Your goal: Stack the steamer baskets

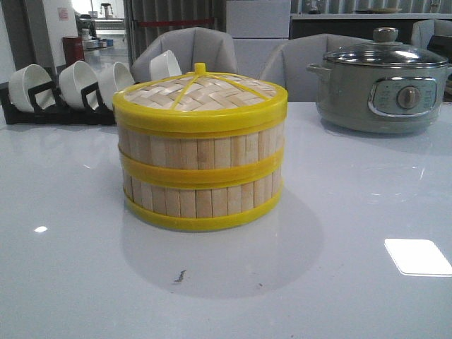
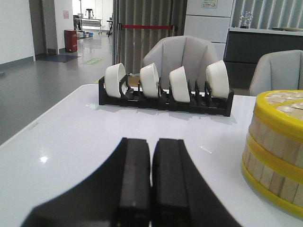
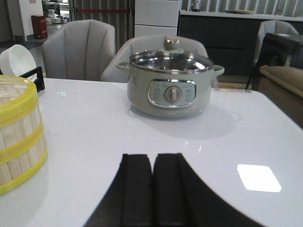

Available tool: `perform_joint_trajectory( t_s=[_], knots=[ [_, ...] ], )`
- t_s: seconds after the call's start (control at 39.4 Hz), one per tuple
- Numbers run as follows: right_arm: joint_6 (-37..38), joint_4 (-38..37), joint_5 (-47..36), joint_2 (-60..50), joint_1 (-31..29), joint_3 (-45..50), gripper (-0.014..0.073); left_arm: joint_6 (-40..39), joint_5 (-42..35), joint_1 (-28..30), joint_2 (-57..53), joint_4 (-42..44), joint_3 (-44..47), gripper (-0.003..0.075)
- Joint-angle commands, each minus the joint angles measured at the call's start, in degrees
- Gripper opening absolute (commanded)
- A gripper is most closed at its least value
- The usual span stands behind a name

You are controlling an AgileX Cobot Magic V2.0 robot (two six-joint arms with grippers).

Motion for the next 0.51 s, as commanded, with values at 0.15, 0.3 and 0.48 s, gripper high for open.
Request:
perform_joint_trajectory(
  t_s=[0.15, 0.3, 0.48],
  knots=[
    [2.47, 5.92, -3.27, -6.0, -0.38, 4.39, 0.0029, -0.07, -5.02, 0.13, -0.89, 0.13, 0.1, 0.0086],
    [2.47, 5.73, -3.42, -5.91, -0.38, 4.39, 0.0029, -0.07, -5.02, 0.13, -0.81, 0.13, 0.1, 0.0086],
    [2.41, 4.27, -3.13, -5.91, -0.38, 4.39, 0.0029, -0.07, -5.02, 0.13, -0.81, 0.13, 0.1, 0.0086]
  ],
)
